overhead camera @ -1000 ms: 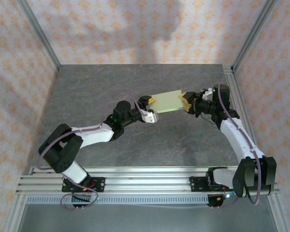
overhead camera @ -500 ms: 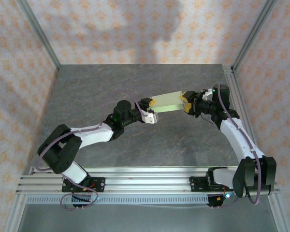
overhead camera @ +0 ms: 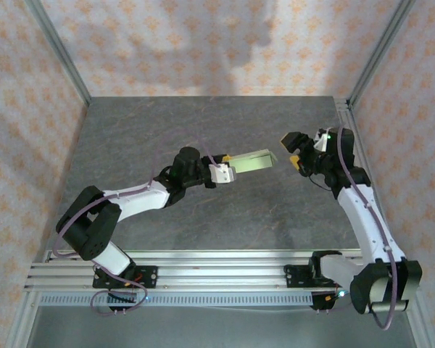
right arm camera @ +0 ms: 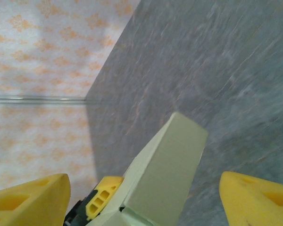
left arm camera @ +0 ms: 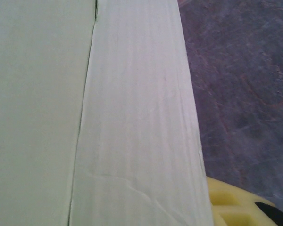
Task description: Fold the paper box
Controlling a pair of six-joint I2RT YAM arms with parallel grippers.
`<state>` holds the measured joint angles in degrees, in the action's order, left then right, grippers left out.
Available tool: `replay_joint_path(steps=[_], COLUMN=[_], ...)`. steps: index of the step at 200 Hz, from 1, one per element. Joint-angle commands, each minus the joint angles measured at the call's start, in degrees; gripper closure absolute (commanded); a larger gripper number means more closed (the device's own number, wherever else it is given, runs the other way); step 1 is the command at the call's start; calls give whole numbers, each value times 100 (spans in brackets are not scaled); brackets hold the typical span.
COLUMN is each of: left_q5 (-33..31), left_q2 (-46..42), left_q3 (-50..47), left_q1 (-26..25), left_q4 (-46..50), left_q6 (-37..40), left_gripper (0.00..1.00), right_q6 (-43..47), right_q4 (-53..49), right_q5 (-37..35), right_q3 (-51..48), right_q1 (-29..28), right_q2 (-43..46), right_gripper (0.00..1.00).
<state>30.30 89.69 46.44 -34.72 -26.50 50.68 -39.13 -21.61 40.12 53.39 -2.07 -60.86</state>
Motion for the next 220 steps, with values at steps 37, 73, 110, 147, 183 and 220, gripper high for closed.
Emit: replay_joint_path(steps=[37,73,110,147,183,220], left_q5=[489,808,907,1126,1254,1223], left_q2=[-93,-5,355,718,867,1002], left_q3=[125,264,442,580,794,1071], left_q1=[226,253,282,304,404,431], left_q4=[1157,2047,2466,2654,2973,3469], left_q6=[-743,-668,-560,-593,-662,-524], left_gripper=[58,58,59,60,63,63], right_q6=[2358,3308,4684,5317,5506,5646], right_q4=[-701,-980,-1701,-1758,-1698,-1570], right_q5=[-493,69,-1182,-1825,-1980,-1739], right_q3=[267,440,616,489,506,685], right_q1=[30,-31,-830,-1408,-1735,-1829], right_q2=[285,294,220,8,-514,-997], right_gripper=[19,21,22,24,50,57])
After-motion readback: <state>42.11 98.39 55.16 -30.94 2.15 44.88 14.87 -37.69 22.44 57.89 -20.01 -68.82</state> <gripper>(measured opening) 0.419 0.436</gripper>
